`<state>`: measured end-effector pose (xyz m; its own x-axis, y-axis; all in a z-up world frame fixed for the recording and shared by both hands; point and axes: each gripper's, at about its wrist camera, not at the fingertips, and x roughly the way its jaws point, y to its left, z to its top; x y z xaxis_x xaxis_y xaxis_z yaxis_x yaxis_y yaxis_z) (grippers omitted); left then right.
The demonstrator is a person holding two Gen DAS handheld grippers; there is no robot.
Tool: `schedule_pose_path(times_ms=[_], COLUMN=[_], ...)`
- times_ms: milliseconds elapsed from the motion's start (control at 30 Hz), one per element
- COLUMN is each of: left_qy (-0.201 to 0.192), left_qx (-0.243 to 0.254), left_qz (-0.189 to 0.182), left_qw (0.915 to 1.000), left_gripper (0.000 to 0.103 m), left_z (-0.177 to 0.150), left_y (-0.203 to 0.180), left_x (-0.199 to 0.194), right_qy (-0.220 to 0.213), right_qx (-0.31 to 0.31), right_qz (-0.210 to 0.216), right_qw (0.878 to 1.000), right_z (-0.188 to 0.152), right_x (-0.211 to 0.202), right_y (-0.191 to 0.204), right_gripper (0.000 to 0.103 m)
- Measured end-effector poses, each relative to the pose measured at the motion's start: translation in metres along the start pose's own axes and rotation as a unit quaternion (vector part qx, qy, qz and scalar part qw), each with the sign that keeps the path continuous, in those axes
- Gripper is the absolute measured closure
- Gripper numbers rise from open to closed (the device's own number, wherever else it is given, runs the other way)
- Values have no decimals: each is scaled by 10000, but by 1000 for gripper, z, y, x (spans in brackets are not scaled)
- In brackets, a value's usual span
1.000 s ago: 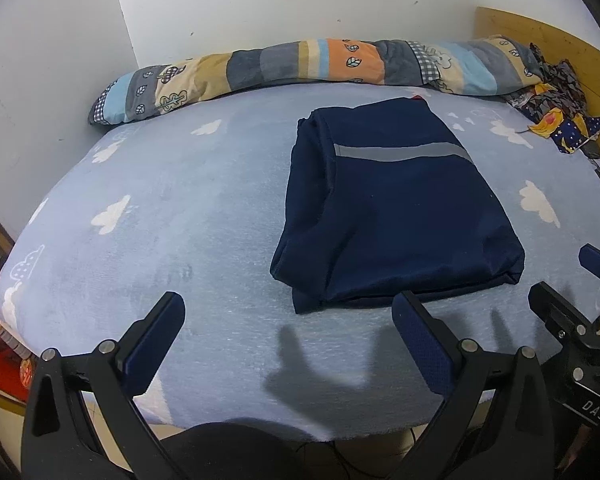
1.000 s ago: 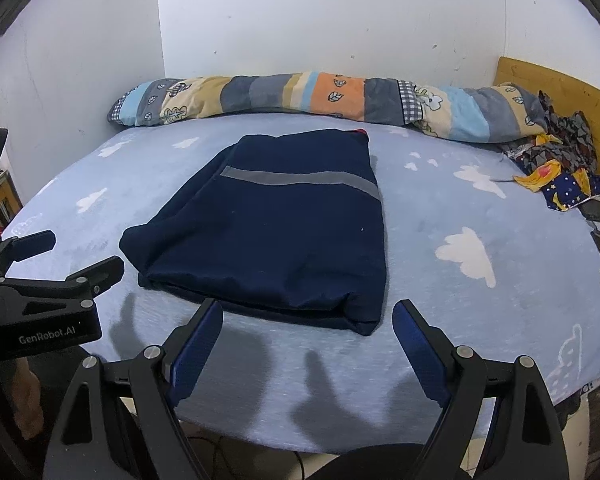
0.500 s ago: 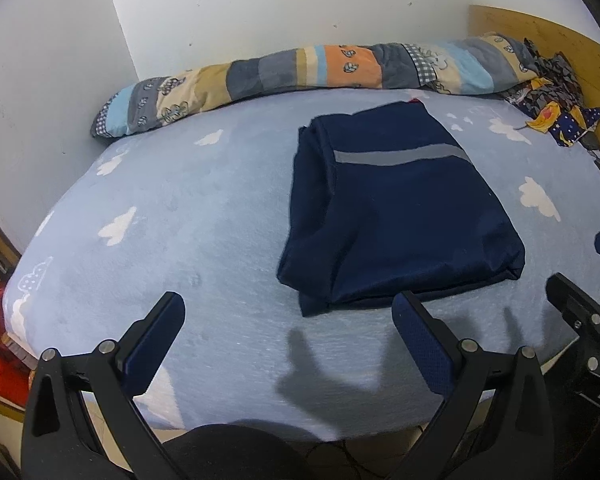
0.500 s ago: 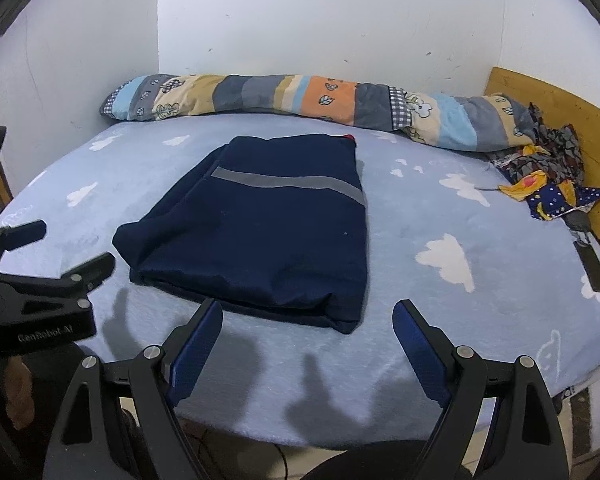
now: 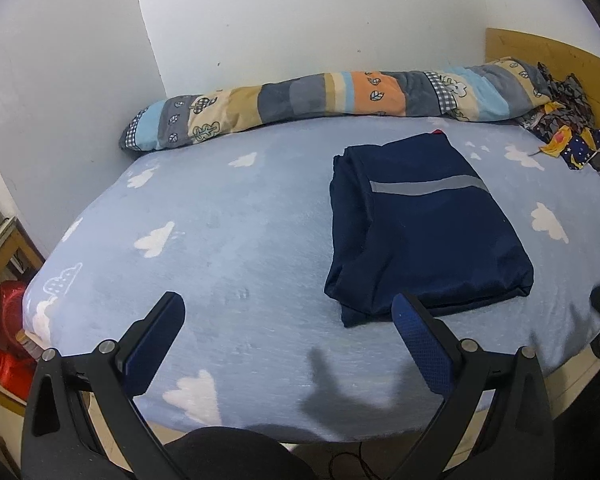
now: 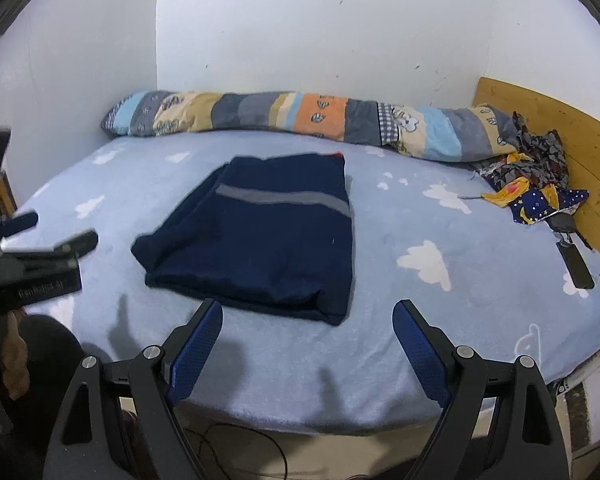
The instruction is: Fold large clothes
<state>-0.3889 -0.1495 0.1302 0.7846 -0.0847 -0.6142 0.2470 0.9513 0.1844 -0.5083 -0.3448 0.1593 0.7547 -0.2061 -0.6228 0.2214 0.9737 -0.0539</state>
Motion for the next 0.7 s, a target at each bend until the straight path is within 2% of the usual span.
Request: schedule_pose_path(times_ms=[167, 300, 367, 533, 567, 700], left_qy=[26, 172, 221, 586, 718, 1109], left_qx=[82, 103, 71, -209, -308, -458], left_qz=[43, 26, 169, 126, 93, 365], left_qw=[10000, 9998, 9996, 9980, 9969, 9921], left_gripper=[0, 0, 0, 0, 0, 0], left_z=[6, 16, 26, 48, 54, 66], left_y=[3, 10, 17, 37, 45, 71], left_x=[0, 7, 14, 50, 65, 120], right_qy=[-82, 83, 294, 934, 1041, 1412], right_qx=[184, 334, 467, 835, 894, 994], right_qz=[58, -24, -68, -316, -351, -646], right_qw=[9998, 9994, 9985, 9916, 9899, 9829], right_z=[29, 58, 72, 89, 89, 83], right_x=[9, 38, 63, 136, 149, 210], right_y=[-25, -63, -88, -150, -160, -194], right_gripper=[12, 8, 8, 8, 8, 8])
